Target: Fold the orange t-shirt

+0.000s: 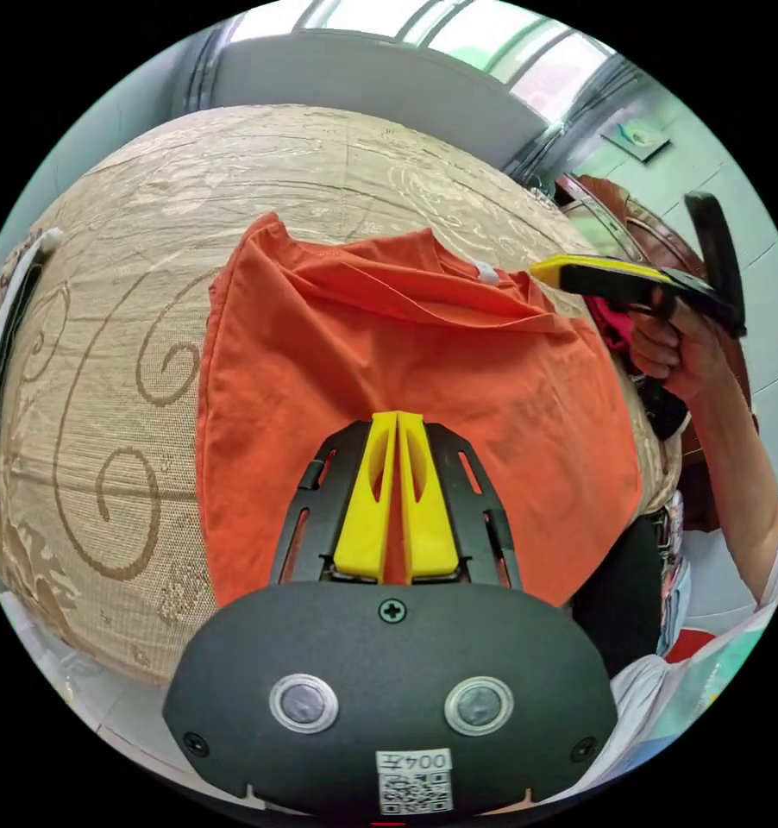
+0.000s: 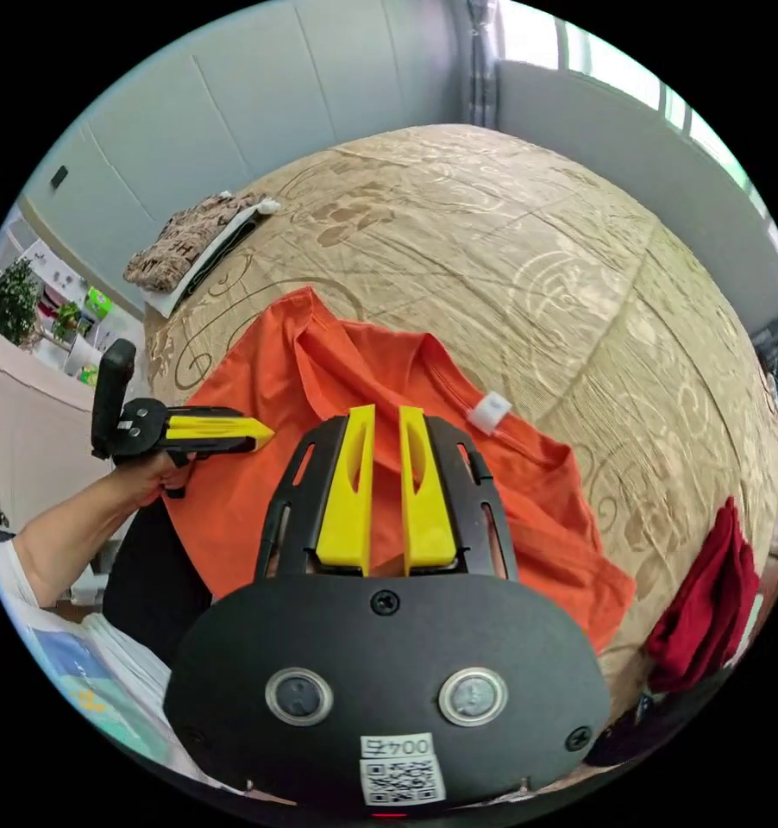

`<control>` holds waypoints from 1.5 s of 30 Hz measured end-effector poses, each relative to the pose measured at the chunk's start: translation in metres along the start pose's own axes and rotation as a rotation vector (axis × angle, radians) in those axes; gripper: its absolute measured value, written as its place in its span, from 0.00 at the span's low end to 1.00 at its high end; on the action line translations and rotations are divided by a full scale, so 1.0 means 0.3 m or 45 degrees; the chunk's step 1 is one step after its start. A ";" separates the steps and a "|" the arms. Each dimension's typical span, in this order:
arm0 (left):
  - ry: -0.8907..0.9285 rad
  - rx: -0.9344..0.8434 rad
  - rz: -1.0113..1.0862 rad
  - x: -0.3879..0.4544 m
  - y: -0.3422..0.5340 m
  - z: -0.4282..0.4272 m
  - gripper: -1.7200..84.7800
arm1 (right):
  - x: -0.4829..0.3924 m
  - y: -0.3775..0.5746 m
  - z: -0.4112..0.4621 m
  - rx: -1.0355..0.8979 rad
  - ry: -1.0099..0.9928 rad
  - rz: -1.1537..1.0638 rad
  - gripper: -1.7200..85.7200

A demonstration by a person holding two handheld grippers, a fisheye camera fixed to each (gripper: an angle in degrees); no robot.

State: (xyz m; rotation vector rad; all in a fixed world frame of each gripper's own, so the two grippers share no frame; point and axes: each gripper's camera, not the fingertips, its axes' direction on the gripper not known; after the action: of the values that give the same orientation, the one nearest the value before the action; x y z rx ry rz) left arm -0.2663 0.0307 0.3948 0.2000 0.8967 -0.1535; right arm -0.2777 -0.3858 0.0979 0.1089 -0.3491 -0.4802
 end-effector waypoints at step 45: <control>0.140 -0.010 -0.098 -0.482 -0.660 -0.002 0.02 | 0.416 -0.093 -0.226 -0.062 -0.019 0.140 0.09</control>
State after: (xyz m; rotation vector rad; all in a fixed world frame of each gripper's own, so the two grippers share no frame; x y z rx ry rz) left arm -0.3985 -0.1544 0.4867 0.1681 1.0152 -0.2119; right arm -0.1624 -0.4675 0.0670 0.0385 -0.3557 -0.3807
